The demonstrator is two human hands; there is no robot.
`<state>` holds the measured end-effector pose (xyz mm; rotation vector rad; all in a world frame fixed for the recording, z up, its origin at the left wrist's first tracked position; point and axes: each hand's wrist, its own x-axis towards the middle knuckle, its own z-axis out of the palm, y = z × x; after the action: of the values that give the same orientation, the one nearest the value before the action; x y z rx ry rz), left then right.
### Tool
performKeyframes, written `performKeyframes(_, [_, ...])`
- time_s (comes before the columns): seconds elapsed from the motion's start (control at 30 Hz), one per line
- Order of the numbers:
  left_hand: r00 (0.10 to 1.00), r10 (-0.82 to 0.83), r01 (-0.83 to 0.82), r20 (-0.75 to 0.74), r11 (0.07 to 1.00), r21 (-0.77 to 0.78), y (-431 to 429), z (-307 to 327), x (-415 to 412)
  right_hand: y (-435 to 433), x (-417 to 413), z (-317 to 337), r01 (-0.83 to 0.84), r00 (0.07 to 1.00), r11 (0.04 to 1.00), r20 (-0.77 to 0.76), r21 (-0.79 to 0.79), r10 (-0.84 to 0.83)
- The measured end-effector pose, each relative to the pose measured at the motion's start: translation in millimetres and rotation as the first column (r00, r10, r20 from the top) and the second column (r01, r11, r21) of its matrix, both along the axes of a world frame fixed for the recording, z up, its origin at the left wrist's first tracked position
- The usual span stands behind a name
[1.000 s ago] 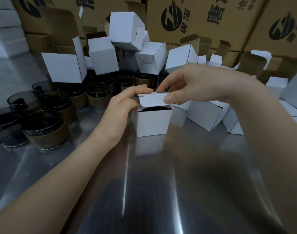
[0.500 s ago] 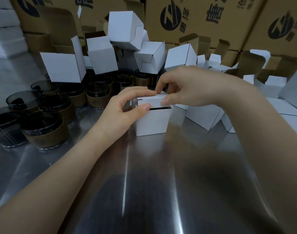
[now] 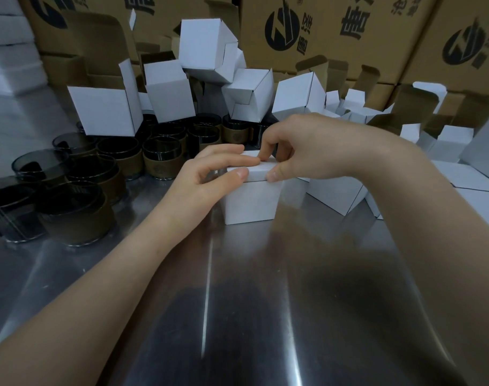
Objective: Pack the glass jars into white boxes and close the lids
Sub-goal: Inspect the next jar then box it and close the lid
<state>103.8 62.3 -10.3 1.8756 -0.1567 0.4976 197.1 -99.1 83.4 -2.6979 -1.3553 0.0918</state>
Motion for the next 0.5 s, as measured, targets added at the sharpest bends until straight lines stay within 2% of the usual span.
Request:
performKeyframes(0.33, [1.0, 0.018, -0.018, -0.003, 1.0, -0.014, -1.2, -0.8, 2.5, -0.9, -2.0, 1.2, 0.039, 0.996, 0.999, -0.076, 0.037, -0.036])
performKeyframes(0.5, [0.999, -0.006, 0.006, -0.038, 1.0, 0.001, -1.9, -1.3, 4.5, 1.3, 0.2, -2.2, 0.03, 0.997, 0.999, -0.065, 0.033, -0.028])
